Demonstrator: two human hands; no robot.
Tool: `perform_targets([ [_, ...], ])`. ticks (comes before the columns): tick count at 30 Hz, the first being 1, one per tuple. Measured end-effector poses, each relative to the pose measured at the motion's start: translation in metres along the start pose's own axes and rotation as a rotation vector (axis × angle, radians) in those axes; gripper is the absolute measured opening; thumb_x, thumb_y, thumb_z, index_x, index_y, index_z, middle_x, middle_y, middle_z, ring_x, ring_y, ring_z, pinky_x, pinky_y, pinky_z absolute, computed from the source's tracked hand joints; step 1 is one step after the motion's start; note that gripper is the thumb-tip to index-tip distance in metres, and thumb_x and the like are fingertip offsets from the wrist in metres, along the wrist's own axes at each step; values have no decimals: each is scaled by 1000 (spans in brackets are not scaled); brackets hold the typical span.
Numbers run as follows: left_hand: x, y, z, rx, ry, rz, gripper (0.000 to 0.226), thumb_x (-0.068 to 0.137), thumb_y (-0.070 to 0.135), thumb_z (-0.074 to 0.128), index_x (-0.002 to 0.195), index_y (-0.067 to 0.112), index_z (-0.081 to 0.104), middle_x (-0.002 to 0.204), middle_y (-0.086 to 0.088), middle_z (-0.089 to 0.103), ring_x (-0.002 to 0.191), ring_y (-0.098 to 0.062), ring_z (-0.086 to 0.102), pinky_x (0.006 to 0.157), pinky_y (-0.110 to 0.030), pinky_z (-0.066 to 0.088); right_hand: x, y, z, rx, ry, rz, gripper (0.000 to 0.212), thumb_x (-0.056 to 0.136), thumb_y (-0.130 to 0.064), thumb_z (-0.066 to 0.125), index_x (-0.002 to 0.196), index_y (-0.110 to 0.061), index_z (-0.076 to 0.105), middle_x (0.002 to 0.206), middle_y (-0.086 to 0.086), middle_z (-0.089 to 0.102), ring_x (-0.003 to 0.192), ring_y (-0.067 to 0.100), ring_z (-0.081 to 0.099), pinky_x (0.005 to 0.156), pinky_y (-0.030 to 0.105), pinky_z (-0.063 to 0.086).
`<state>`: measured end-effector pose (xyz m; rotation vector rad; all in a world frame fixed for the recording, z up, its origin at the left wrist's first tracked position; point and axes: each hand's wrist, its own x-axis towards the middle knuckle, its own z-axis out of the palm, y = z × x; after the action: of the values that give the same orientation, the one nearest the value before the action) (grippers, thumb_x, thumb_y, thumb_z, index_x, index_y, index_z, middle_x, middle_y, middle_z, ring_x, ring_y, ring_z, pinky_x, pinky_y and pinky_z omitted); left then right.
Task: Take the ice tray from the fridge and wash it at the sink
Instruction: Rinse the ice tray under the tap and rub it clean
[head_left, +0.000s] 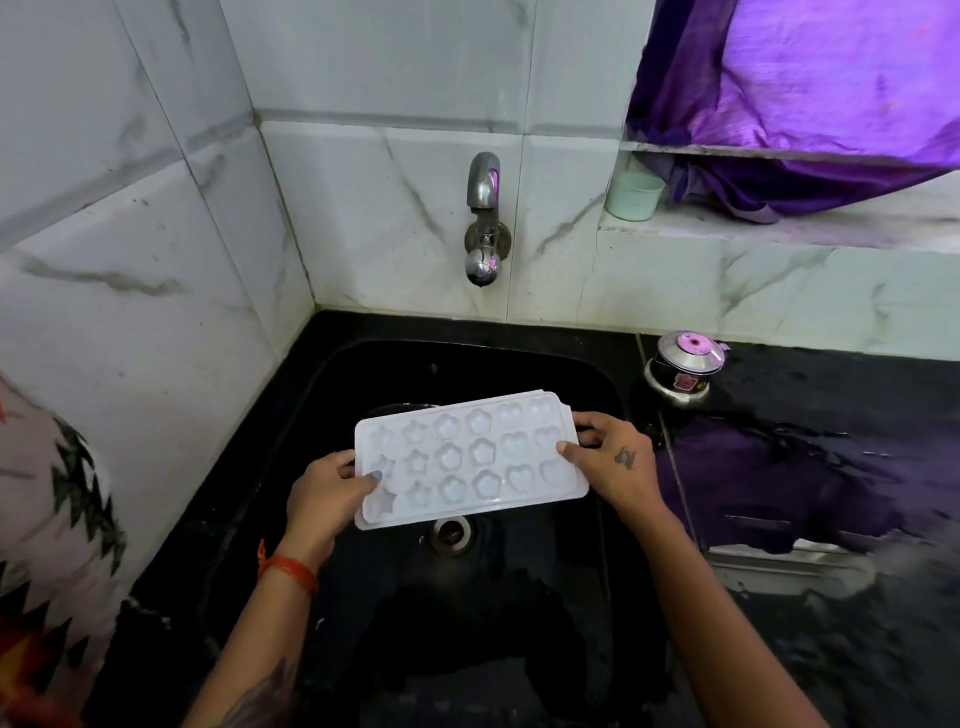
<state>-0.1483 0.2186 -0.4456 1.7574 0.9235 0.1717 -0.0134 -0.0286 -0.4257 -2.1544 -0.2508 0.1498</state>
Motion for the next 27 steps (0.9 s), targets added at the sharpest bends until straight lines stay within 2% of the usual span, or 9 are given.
perform_targets([
  [3,-7,0,8,7,5,9,23,79,6,69,97,20,69,94,-1,72,90,-22,68,87,-49,54,-3,12,-12,-16,-21,26,29,81,-18,71,110,-19,69,80,-6,69,83,14,66,80,34,53],
  [6,-20,5,23,7,3,32,30,77,3,70,103,19,69,97,-1,72,92,-20,67,88,-46,54,-6,26,-30,-22,-31,34,27,81,-18,70,108,-20,70,85,1,72,84,17,67,82,40,54],
  [9,-36,12,42,9,-32,50,37,78,0,69,112,14,66,100,-3,71,95,-21,66,87,-41,53,-8,41,-53,-24,-31,53,29,81,-20,70,110,-20,69,88,-1,72,85,16,67,82,36,54],
  [14,-62,24,81,-18,-72,69,44,77,-4,68,117,13,63,100,-5,71,96,-22,66,88,-43,53,-14,70,-102,-43,-8,89,31,81,-20,71,112,-19,69,89,-2,69,90,18,66,81,29,50],
  [20,-93,39,138,-45,-137,82,43,78,-5,68,116,13,61,92,-4,71,85,-25,67,73,-38,52,-25,114,-160,-46,33,145,32,80,-21,71,112,-19,69,90,0,72,89,18,66,84,32,51],
  [23,-106,44,166,-21,-173,97,43,78,-3,69,117,14,62,89,-6,70,72,-18,64,62,-31,52,-32,134,-186,-44,64,177,31,79,-20,73,110,-18,70,89,0,72,88,19,67,87,39,52],
  [24,-110,46,176,-15,-186,101,43,78,-2,69,117,14,62,89,-6,70,73,-17,65,65,-32,54,-34,142,-195,-47,77,187,31,79,-20,73,110,-17,70,88,-1,72,87,20,67,87,40,52],
  [27,-121,52,203,-11,-230,96,47,77,-1,70,121,14,60,92,-8,70,90,-25,68,84,-46,55,-39,161,-219,-62,112,218,31,79,-19,73,110,-16,70,84,-1,68,87,20,66,85,38,52],
])
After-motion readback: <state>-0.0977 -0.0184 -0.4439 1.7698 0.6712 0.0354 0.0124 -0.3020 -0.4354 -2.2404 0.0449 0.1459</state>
